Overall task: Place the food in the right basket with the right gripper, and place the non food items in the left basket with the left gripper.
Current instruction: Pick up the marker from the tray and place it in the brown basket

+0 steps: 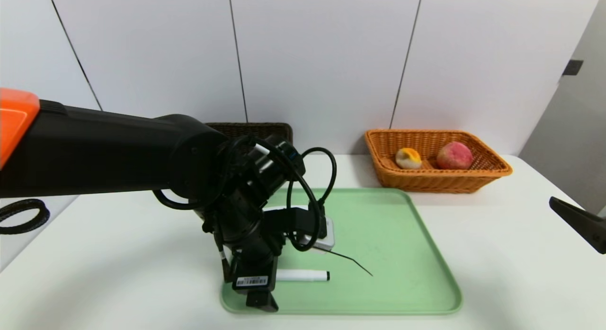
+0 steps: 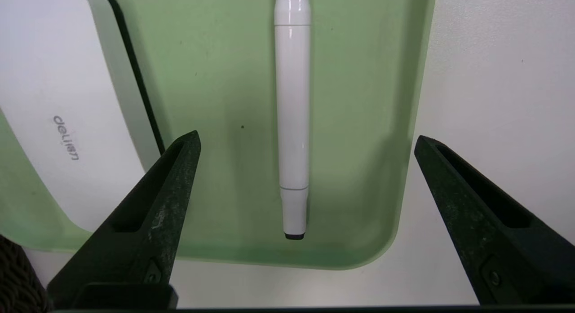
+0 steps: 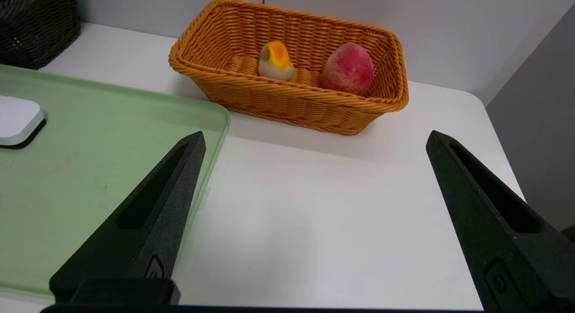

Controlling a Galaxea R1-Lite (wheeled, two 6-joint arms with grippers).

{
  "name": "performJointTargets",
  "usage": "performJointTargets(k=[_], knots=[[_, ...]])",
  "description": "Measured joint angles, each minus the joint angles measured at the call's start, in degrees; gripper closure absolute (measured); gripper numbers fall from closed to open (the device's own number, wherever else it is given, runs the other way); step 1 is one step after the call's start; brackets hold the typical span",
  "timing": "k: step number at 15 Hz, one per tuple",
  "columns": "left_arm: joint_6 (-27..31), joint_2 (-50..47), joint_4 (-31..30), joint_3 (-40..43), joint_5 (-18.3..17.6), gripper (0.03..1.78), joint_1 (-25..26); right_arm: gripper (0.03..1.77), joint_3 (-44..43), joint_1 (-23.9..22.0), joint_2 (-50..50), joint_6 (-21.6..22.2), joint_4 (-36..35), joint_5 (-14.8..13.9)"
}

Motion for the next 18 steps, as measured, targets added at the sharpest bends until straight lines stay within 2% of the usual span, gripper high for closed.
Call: performJointTargets(k=[5, 18], knots=[[-0.20, 1.73, -0.05, -0.50, 0.18, 0.12, -0.13, 0.10, 0.02, 0.01, -0.04, 0.22, -0.02, 1.49], [-0.50, 3.57, -0.02, -1.77, 0.11, 0.12, 0.52, 0.10, 0.82, 0.09, -0.65, 0.39, 0.15, 2.39]])
